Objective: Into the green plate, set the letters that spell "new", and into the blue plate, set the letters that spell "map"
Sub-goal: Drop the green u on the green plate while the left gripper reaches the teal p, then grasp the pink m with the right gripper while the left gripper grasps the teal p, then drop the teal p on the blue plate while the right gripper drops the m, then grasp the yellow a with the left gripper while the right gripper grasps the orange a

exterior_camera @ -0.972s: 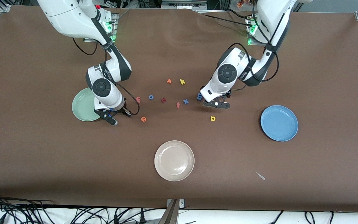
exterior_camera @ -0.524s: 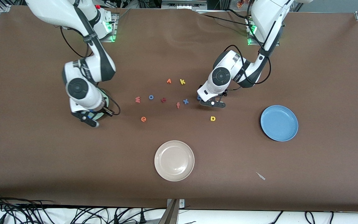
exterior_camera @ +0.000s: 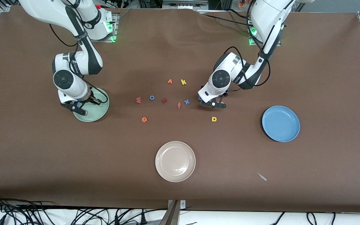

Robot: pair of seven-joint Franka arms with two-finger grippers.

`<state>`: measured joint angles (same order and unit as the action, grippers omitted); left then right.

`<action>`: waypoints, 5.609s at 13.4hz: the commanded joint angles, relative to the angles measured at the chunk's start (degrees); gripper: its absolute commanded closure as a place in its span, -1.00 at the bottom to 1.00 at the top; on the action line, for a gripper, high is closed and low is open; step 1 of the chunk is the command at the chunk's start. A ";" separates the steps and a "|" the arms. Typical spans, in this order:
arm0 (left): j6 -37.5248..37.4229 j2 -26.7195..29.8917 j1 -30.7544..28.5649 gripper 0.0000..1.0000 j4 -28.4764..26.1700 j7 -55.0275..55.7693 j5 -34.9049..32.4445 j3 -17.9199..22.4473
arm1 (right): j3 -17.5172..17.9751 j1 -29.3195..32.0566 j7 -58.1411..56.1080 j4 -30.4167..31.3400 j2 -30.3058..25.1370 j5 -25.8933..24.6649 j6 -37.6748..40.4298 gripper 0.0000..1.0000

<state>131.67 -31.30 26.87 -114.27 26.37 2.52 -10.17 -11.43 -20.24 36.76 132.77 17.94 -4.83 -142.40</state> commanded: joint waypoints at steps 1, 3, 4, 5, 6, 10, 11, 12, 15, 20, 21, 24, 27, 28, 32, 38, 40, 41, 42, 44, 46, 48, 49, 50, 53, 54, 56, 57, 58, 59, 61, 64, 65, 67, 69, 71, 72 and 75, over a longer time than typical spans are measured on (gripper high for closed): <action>0.25 -0.52 1.08 -0.56 1.32 1.83 -0.06 0.59 | 0.09 -0.24 -1.16 -0.30 -3.52 0.26 0.19 -1.00; 0.25 -1.48 1.69 -0.47 2.47 3.60 -0.15 0.59 | 2.27 -0.67 0.41 -5.21 -2.91 0.69 2.37 -1.00; 0.25 -1.48 1.69 -0.42 2.56 3.77 -0.15 0.68 | 4.03 -0.76 3.73 -8.72 -1.95 0.87 5.87 -1.00; 0.25 -1.57 1.69 -0.38 2.56 3.78 -0.15 0.68 | 6.05 -0.76 8.46 -12.06 -0.38 0.96 10.17 -1.00; 0.25 -1.66 1.69 -0.32 2.56 3.78 -0.15 0.68 | 8.42 -0.76 12.94 -13.92 1.12 0.96 11.86 -1.00; 0.25 -1.92 1.78 -0.07 2.65 4.30 -0.15 0.68 | 13.71 -2.77 36.06 -13.06 5.61 4.74 2.23 -0.98; 0.25 -2.01 1.87 0.01 2.65 4.30 -0.15 0.68 | 13.71 -4.18 38.54 -12.97 6.05 4.74 1.69 -0.98; 0.34 -2.01 1.87 0.06 2.74 4.30 -0.15 0.76 | 13.71 -5.50 40.13 -12.71 6.14 4.74 1.60 -0.96; 0.34 -2.01 1.78 0.26 2.74 4.30 -0.15 0.76 | 13.71 -7.18 37.02 -12.10 6.94 4.22 1.34 -0.89; 0.95 -2.10 1.69 0.51 2.65 4.30 -1.73 0.85 | 14.15 -7.27 22.76 -10.86 6.67 4.30 1.25 -0.90; 0.96 -2.10 1.52 0.55 2.65 4.30 -1.73 0.85 | 14.94 -7.27 19.00 -10.78 6.76 4.30 1.25 -0.90; 0.78 -2.01 1.17 0.63 2.82 3.69 -1.82 0.85 | 14.95 -7.27 5.02 -10.43 6.93 4.39 1.33 -0.92; -5.68 -1.22 -1.64 0.66 7.28 0.54 -1.82 0.94 | 14.95 -7.27 2.54 -10.25 7.46 4.30 1.25 -0.89; -11.12 -1.22 -2.95 0.66 10.18 -1.91 -1.73 0.94 | 14.95 -7.27 1.40 -10.33 7.72 4.30 1.25 -0.75; -22.32 0.09 -10.24 0.66 14.86 -14.46 -1.73 0.76 | 14.95 -7.35 0.77 -10.60 9.04 4.21 1.07 -0.20; -27.17 1.68 -26.32 0.65 14.78 -42.94 -6.11 0.85 | 14.95 -7.27 0.68 -11.65 9.83 4.21 -1.29 0.09; -26.73 1.16 -29.23 0.65 14.60 -49.20 -7.43 0.94 | 14.95 -7.27 0.68 -11.65 10.45 4.21 -2.97 0.09; -26.47 0.80 -30.20 0.64 14.60 -50.53 -8.92 0.94 | 14.95 -7.27 0.68 -11.65 10.54 4.12 -3.32 0.14; -25.42 -0.42 -30.82 0.63 14.78 -50.89 -10.76 0.94 | 14.95 -7.27 0.68 -11.65 10.63 4.12 -3.32 0.26; -20.60 -2.62 -31.96 0.57 14.69 -51.24 -12.19 0.94 | 14.95 -7.27 0.68 -11.65 10.54 4.12 -3.24 0.60; -19.35 -3.15 -32.23 -0.07 14.60 -51.33 -13.32 0.94 | 14.77 -7.27 0.51 -11.65 9.84 4.21 -2.80 0.76; -19.61 -2.81 -31.80 -1.00 14.78 -51.24 -14.65 0.77 | 12.33 -7.09 -0.63 -11.65 7.21 4.12 -1.49 0.76; -20.05 -2.37 -32.23 -1.00 14.95 -50.37 -13.95 0.59 | 10.57 -7.09 -3.07 -11.92 5.46 4.12 1.39 0.76; -20.05 -1.23 -32.06 -1.00 14.95 -49.23 -12.73 0.50 | 8.20 -7.00 -7.27 -12.79 3.96 4.21 5.08 0.76; -19.35 2.55 -31.53 -1.00 13.99 -43.44 -2.98 0.41 | -0.06 -7.00 -21.06 -14.20 0.79 4.65 16.26 0.75; -19.26 3.86 -31.62 -1.00 12.94 -41.33 -2.44 -0.89 | -2.26 -7.00 -24.85 -13.68 0.52 4.74 16.45 0.74; -16.55 4.93 -31.97 -1.00 10.92 -34.85 -2.08 -4.23 | -3.86 -6.92 -27.26 -11.75 1.22 5.09 14.71 0.73; -13.23 5.19 -31.97 -1.00 9.17 -30.37 -2.08 -6.25 | -3.86 -6.92 -27.00 -10.26 1.31 5.53 12.00 0.73; -9.19 5.37 -31.97 -1.00 6.98 -26.06 -2.08 -8.18 | -3.86 -6.92 -26.91 -8.94 1.48 5.79 9.45 0.72; -5.67 4.94 -31.62 -1.00 5.91 -21.67 -2.08 -9.85 | -3.86 -6.92 -26.91 -8.23 2.01 5.88 7.59 0.69; -1.09 2.84 -29.00 -1.00 5.81 -13.66 -2.17 -11.10 | -3.78 -6.92 -26.13 -7.79 2.19 5.88 7.13 -0.34; 5.41 -0.16 -22.33 -1.00 5.81 -1.63 -3.31 -10.84 | -3.78 -6.92 -25.77 -9.97 1.23 5.88 10.98 -0.99; 7.26 -1.12 -20.30 -1.00 5.90 1.98 -4.36 -10.75 | -3.51 -7.00 -25.51 -12.25 1.31 6.32 13.53 -0.99; 8.68 -2.71 -18.44 -1.00 6.69 8.93 -9.35 -10.75 | -1.94 -7.44 -20.96 -17.61 2.01 9.12 17.06 -0.99; 10.44 -5.16 -17.38 -1.00 7.91 15.26 -16.02 -10.75 | 0.87 -7.71 -13.07 -21.65 4.11 11.85 16.63 -0.99; 10.27 -6.93 -16.51 -0.99 9.68 18.18 -19.12 -10.75 | 2.99 -7.79 -3.15 -26.39 7.36 13.35 16.01 -0.99; 10.18 -7.19 -16.41 -0.96 10.11 18.19 -19.13 -10.66 | 3.60 -8.06 0.47 -28.68 9.03 13.27 16.01 -0.99; 9.66 -9.57 -15.89 -0.86 12.75 18.10 -19.22 -10.40 | 5.01 -10.07 10.13 -31.34 13.69 13.44 9.54 -0.98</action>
<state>141.93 -38.55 9.85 -104.89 42.93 -14.69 -21.20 -6.61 -29.15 40.84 104.93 27.14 7.57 -129.26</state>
